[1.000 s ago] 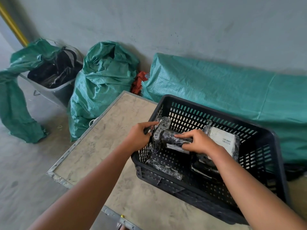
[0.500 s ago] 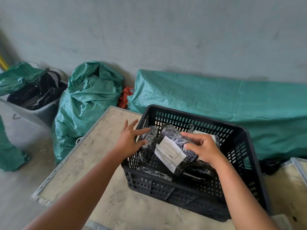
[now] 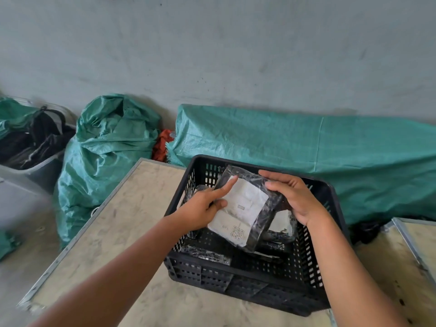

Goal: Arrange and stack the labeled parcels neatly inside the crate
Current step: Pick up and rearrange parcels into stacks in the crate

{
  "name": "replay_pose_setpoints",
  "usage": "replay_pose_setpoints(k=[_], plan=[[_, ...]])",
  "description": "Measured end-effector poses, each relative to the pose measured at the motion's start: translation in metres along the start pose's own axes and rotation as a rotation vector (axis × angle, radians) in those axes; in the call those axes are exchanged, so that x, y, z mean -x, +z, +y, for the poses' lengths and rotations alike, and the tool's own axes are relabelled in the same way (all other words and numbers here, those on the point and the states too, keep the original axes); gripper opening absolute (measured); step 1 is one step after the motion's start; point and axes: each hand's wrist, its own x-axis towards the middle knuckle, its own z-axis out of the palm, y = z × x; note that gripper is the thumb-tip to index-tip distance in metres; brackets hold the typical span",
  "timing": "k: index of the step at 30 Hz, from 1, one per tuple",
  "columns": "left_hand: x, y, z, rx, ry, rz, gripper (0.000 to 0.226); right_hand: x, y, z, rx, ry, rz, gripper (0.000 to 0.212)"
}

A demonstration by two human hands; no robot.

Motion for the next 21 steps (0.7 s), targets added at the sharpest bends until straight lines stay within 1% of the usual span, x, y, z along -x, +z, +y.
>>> replay_pose_setpoints(k=[2,5,9,11,13,15,17,21], plan=[[-0.004,0.005,-0.009,0.069,-0.096,0.019,0.061,-0.001,0.0,0.007,-0.008,-0.031,0.035,0.051],[-0.011,0.011,-0.022,0.217,-0.236,0.055,0.052,-0.002,0.007,0.024,0.11,-0.08,0.09,0.07],[-0.027,0.02,-0.037,0.276,-0.43,0.114,0.045,-0.006,0.027,0.053,0.329,0.022,0.01,0.081],[-0.035,0.023,-0.044,0.279,-0.477,0.082,0.049,-0.014,0.036,0.069,0.388,0.087,0.001,0.091],[-0.038,0.025,-0.052,0.262,-0.493,-0.021,0.06,-0.023,0.045,0.082,0.415,0.169,-0.003,0.101],[-0.037,0.03,-0.06,0.276,-0.524,-0.105,0.072,-0.033,0.053,0.09,0.429,0.231,-0.015,0.106],[-0.035,0.035,-0.067,0.284,-0.557,-0.111,0.078,-0.042,0.061,0.096,0.473,0.246,-0.015,0.109],[-0.041,0.042,-0.074,0.241,-0.599,-0.039,0.078,-0.059,0.074,0.102,0.559,0.315,-0.034,0.113]])
